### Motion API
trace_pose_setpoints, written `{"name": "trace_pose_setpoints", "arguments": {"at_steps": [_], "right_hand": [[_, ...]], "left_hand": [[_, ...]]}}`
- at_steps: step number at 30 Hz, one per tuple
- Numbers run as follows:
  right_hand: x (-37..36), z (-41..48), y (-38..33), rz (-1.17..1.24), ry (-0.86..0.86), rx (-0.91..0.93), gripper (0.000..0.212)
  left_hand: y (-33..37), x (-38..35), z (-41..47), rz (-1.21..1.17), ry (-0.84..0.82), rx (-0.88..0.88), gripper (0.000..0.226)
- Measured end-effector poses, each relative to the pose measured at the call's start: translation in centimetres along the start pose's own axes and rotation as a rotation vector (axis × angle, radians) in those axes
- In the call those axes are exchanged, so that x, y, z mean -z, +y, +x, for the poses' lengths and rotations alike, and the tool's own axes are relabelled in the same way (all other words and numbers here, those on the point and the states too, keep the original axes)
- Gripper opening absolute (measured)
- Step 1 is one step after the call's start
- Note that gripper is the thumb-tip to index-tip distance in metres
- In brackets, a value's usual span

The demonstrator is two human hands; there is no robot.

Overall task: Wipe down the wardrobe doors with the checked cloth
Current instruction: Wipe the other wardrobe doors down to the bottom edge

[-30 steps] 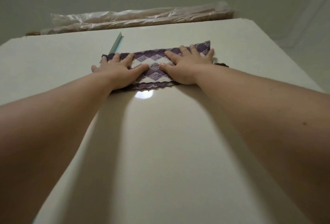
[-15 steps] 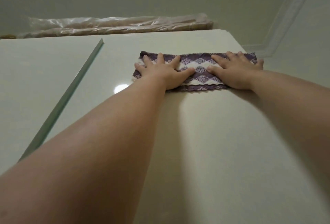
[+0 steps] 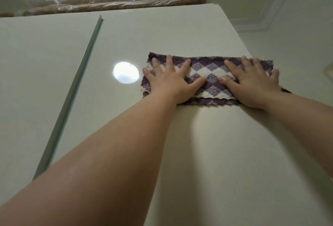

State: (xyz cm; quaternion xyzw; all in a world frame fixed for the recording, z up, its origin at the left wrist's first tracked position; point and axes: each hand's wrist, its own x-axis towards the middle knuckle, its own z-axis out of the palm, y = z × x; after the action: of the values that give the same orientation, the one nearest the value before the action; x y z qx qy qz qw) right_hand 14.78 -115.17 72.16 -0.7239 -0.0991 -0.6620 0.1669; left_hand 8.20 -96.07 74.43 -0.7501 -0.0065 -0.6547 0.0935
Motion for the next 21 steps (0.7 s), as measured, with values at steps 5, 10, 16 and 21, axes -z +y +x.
{"name": "trace_pose_setpoints", "arguments": {"at_steps": [5, 10, 16, 21], "right_hand": [[0.4, -1.6, -1.6, 0.0, -0.051, 0.012, 0.069], [-0.1, -2.0, -8.0, 0.024, -0.035, 0.123, 0.068], [-1.0, -4.6, -12.6, 0.076, -0.035, 0.233, 0.068], [-1.3, -11.0, -12.5, 0.134, -0.017, 0.276, 0.068]], "left_hand": [[-1.4, -0.4, -2.4, -0.019, 0.005, 0.042, 0.085], [-7.6, 1.1, -4.3, 0.012, -0.019, 0.174, 0.089], [-11.6, 1.8, -8.7, 0.011, -0.025, 0.273, 0.094], [-11.2, 0.9, -15.8, 0.017, -0.018, 0.297, 0.087]]}}
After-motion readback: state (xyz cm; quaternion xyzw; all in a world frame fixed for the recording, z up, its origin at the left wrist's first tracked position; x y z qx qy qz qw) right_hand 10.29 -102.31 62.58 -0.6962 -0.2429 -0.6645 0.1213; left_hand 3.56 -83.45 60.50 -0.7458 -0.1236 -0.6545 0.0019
